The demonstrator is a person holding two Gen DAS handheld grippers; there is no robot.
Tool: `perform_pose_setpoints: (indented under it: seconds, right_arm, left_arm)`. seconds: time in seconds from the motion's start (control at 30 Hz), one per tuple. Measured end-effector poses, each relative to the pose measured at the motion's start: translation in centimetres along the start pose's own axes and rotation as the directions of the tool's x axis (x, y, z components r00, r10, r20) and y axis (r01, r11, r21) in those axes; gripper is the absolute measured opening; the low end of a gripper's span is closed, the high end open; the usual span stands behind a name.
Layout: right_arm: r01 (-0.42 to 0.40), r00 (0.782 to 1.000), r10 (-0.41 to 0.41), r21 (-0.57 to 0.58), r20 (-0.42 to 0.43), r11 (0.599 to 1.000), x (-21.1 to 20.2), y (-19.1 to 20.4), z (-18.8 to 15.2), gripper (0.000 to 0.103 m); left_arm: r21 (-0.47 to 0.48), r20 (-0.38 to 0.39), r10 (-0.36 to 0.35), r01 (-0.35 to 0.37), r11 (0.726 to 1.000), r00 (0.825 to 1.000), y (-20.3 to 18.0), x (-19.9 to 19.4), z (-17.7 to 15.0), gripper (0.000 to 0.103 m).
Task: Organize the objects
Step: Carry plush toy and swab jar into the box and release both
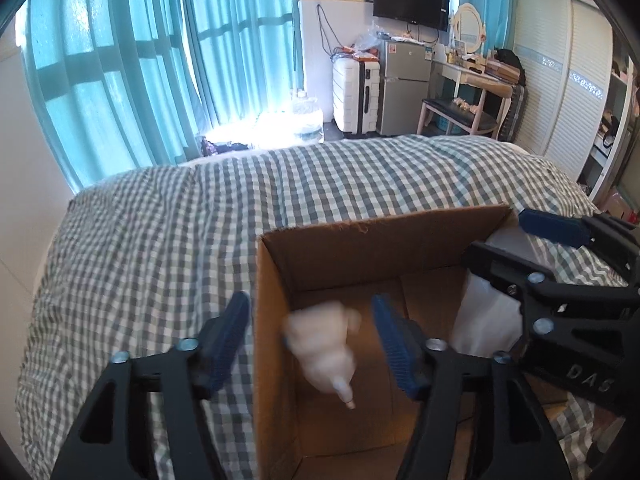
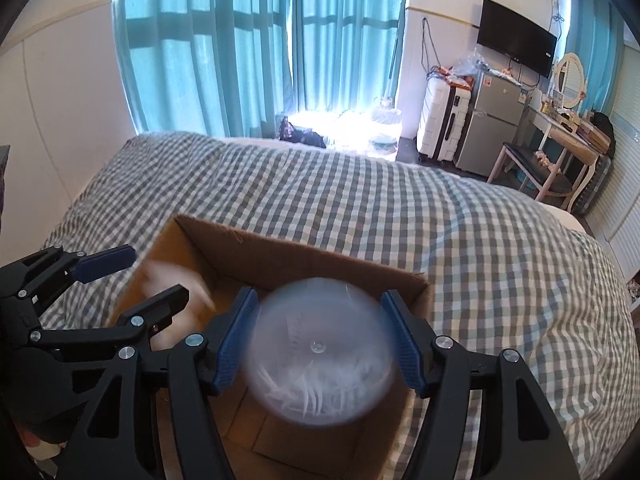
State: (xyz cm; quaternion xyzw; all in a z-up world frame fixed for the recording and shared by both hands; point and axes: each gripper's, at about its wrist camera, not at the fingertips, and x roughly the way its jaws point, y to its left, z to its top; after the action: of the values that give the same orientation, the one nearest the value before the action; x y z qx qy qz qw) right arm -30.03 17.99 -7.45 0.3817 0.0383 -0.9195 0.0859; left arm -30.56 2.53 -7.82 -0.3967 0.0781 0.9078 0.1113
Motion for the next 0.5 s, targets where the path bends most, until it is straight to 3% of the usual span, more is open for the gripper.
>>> perform_pose_setpoints:
  seconds: [0.13,0.2,0.5]
  right_arm:
    - [-0.007,0.999,0.006,0.009,0.043,1.0,-3.2,-0.1,1.0,0.077]
    - [0.002,0.998,-0.002,0.008,0.069,1.0,-5.3,0.1,1.4,0.082]
    - [0.049,0.973,-0.049,0.007,0.224,0.999,-17.3,1.0,2.6,0.094]
  left_arm:
    - [0.01,0.063,-0.017,0.017,1.0,0.998,-0.3,-3.5,0.8,0.092]
    - [0.021,0.09,0.009,-0.011,1.0,0.996,-0.6,-5.7,1.2,0.098]
    - [-0.039,0.206,0.06,-0.052,0.998,0.977,0.5,-16.5,2.1,0.102]
